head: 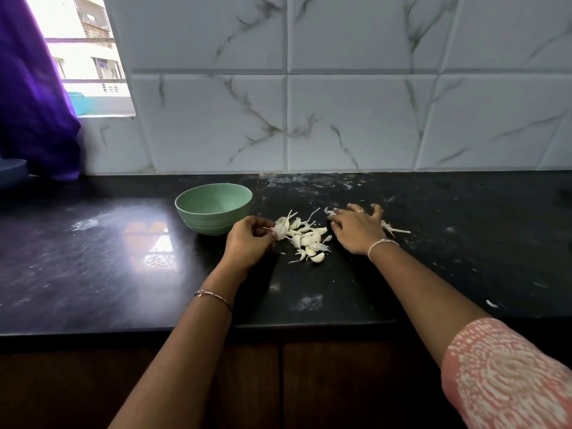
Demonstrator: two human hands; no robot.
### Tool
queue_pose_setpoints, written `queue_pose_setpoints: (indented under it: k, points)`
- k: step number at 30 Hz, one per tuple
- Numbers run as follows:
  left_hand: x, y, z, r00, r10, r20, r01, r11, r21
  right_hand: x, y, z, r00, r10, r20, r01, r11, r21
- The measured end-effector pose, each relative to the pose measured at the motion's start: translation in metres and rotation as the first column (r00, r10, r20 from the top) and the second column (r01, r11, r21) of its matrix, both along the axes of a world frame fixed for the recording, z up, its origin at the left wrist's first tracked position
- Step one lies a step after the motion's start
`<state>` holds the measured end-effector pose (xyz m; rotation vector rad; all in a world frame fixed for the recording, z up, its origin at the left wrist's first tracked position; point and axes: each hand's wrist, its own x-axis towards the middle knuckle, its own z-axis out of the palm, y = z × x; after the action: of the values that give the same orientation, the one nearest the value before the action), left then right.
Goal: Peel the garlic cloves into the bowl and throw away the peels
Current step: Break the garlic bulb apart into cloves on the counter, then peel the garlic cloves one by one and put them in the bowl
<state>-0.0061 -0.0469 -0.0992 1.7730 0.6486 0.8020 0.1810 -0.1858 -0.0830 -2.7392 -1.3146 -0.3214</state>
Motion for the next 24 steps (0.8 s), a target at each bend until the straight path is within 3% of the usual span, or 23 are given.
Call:
queue_pose_setpoints:
  k: [5,8,10,12,14,15,17,20,24]
  points:
    - [0.003,-0.004,0.007,0.994,0.032,0.107,-0.025,0.998,-0.064,0.004,-0.017,0.002,0.959,-0.168,0.228,0.155,0.985,0.073]
    - [0.003,-0.009,0.014,0.980,0.003,0.200,0.012,0.997,-0.076,0.009,-0.024,0.002,0.951,-0.186,0.246,0.135,0.969,0.207]
    - [0.003,-0.011,0.016,0.970,-0.016,0.241,0.033,0.997,-0.064,0.006,-0.023,0.007,0.989,-0.073,0.131,0.022,0.934,0.356]
    - [0.004,-0.013,0.017,0.969,-0.036,0.245,0.046,0.998,-0.035,-0.005,-0.021,0.019,0.967,0.199,-0.162,-0.092,0.858,0.505]
    - [0.010,-0.016,0.018,0.976,-0.063,0.207,0.061,0.998,0.015,-0.023,-0.018,0.034,0.726,0.462,-0.510,-0.053,0.777,0.627]
    - [0.016,-0.018,0.018,0.982,-0.072,0.176,0.065,0.997,0.048,-0.028,-0.016,0.039,0.601,0.518,-0.608,-0.016,0.769,0.639]
    - [0.029,-0.024,0.021,0.991,-0.082,0.108,0.066,0.988,0.141,-0.033,-0.014,0.044,0.475,0.551,-0.686,0.000,0.780,0.626]
    - [0.044,-0.030,0.033,0.993,-0.118,0.021,0.109,0.960,0.258,-0.028,-0.014,0.042,0.508,0.570,-0.646,0.004,0.748,0.663]
    - [0.048,-0.023,0.045,0.947,-0.315,-0.057,0.318,0.911,0.261,-0.011,-0.024,0.038,0.514,0.552,-0.657,0.082,0.731,0.678]
